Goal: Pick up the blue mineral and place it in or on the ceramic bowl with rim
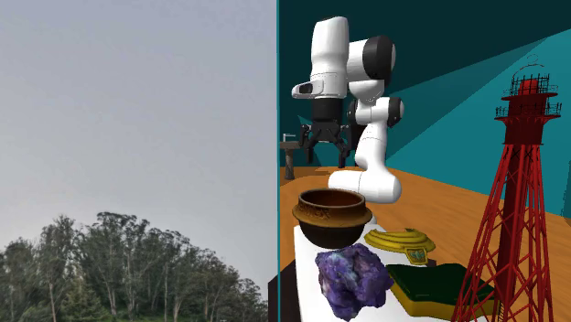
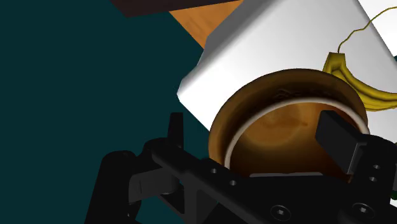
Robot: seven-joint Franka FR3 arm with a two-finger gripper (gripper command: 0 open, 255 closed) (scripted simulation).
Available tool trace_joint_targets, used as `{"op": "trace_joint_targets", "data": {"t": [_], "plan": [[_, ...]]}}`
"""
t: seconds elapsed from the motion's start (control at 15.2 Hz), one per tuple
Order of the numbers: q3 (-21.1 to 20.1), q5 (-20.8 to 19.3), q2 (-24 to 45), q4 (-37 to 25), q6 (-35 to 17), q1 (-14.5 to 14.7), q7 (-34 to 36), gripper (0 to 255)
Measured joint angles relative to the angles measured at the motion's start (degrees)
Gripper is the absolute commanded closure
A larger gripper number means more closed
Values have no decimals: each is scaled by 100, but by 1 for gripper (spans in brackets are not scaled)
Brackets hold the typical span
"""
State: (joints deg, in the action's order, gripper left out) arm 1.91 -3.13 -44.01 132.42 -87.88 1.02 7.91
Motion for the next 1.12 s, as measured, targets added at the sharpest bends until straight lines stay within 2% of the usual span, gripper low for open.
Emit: {"op": "trace_joint_targets", "data": {"t": [0.26,0.59,1.12], "plan": [[-227,27,286,-67,-276,39,246,0],[-801,26,1039,-333,-875,116,901,0],[-1623,-427,2540,-1219,-1561,102,1990,0]]}}
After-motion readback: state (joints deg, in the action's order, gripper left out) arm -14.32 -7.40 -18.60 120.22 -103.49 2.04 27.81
